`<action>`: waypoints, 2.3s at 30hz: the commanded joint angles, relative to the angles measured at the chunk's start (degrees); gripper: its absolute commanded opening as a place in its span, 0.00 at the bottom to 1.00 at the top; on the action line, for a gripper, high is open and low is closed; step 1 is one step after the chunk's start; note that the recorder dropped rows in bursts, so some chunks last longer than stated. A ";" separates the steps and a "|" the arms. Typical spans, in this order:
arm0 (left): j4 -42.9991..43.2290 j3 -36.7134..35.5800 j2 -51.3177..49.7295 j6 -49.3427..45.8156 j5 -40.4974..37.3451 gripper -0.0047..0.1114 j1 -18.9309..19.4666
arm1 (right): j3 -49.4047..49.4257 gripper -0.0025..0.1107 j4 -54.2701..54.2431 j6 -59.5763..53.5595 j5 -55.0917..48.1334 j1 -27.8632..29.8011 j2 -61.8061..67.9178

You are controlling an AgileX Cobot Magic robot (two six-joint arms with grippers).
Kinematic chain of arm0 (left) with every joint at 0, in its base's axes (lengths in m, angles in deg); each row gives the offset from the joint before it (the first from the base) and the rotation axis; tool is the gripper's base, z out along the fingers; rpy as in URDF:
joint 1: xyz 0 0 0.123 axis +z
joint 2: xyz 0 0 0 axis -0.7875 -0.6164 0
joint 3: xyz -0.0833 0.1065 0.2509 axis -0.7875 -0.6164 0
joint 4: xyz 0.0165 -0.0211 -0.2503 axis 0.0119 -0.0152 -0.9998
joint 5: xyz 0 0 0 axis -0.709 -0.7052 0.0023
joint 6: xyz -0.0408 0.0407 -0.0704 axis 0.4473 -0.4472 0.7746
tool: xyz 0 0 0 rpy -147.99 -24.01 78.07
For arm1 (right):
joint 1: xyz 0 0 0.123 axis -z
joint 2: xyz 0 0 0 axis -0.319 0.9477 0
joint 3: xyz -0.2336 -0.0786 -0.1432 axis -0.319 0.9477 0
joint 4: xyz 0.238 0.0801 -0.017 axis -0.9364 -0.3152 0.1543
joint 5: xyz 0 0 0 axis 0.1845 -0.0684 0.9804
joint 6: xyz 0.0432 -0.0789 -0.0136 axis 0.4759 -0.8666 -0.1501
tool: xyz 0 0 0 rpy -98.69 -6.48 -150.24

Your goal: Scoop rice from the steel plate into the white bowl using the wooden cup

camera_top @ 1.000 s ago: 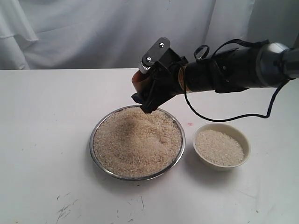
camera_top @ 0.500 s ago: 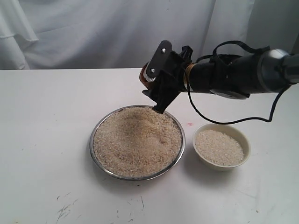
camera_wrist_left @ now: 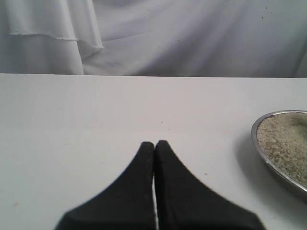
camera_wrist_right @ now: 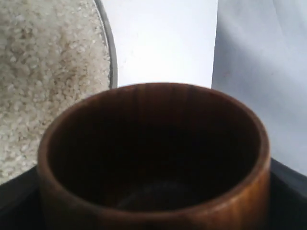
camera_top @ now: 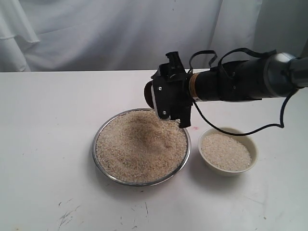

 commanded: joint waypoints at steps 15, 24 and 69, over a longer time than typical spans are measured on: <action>-0.04 -0.26 0.29 0.18 0.36 0.04 -0.09 | -6.28 0.02 -0.01 -22.18 -7.93 -6.86 4.56; -0.04 -0.26 0.29 0.18 0.36 0.04 -0.09 | -12.51 0.02 -0.01 -27.89 -10.27 -9.06 10.02; -0.04 -0.26 0.29 0.18 0.36 0.04 -0.09 | -10.09 0.02 -15.53 -33.09 -13.43 -11.30 16.00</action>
